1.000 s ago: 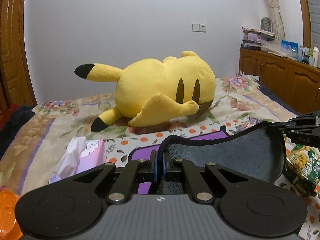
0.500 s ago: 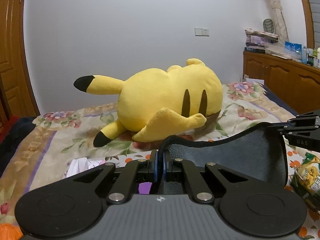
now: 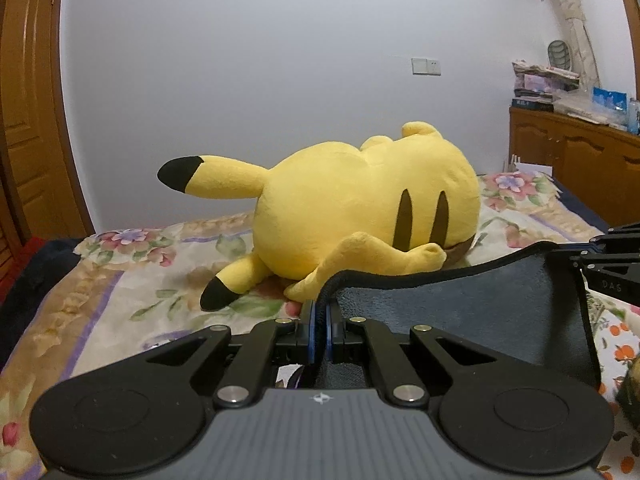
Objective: Fold towel
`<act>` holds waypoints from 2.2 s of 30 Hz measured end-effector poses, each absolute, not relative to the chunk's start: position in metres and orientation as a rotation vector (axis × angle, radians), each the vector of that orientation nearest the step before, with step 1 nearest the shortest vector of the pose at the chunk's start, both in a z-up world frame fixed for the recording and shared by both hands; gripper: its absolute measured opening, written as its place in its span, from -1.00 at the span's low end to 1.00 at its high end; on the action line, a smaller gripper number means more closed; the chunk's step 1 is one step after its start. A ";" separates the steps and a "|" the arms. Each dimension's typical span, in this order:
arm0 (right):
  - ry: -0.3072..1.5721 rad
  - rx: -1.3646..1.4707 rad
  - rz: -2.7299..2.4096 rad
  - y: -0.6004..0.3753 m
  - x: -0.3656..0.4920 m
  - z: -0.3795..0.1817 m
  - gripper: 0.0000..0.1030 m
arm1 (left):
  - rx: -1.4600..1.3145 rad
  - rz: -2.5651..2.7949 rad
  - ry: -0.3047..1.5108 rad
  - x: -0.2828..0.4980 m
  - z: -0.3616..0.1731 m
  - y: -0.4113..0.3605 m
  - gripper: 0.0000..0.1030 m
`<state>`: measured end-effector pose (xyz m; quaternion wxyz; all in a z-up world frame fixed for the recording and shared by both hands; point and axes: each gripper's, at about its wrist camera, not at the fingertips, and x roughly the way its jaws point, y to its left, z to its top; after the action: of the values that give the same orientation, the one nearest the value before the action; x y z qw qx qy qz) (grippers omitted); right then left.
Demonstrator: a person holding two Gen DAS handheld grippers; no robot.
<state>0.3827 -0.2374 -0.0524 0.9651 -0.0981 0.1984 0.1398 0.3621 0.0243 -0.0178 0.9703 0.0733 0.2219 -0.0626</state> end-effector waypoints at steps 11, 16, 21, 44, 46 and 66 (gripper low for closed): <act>0.455 -0.207 0.233 -0.227 0.408 -0.076 -0.93 | 0.136 -0.080 0.474 0.386 -0.044 0.025 -0.88; 0.483 -0.228 0.217 -0.218 0.416 -0.089 -0.93 | 0.134 -0.064 0.503 0.398 -0.062 0.026 -0.88; 0.517 -0.236 0.200 -0.216 0.423 -0.103 -0.93 | 0.131 -0.056 0.516 0.406 -0.077 0.027 -0.88; 0.576 -0.209 0.188 -0.214 0.422 -0.122 -0.21 | 0.159 -0.055 0.602 0.412 -0.115 0.025 -0.56; 0.575 -0.193 0.198 -0.216 0.417 -0.121 -0.10 | 0.156 -0.060 0.606 0.407 -0.115 0.025 -0.44; 0.607 -0.112 0.291 -0.213 0.331 -0.115 0.05 | 0.148 -0.132 0.633 0.323 -0.107 0.011 0.13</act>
<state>0.3314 -0.2130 -0.1148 0.9424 -0.0551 0.2974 0.1428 0.3233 0.0112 -0.1066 0.9455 0.0726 0.3106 -0.0647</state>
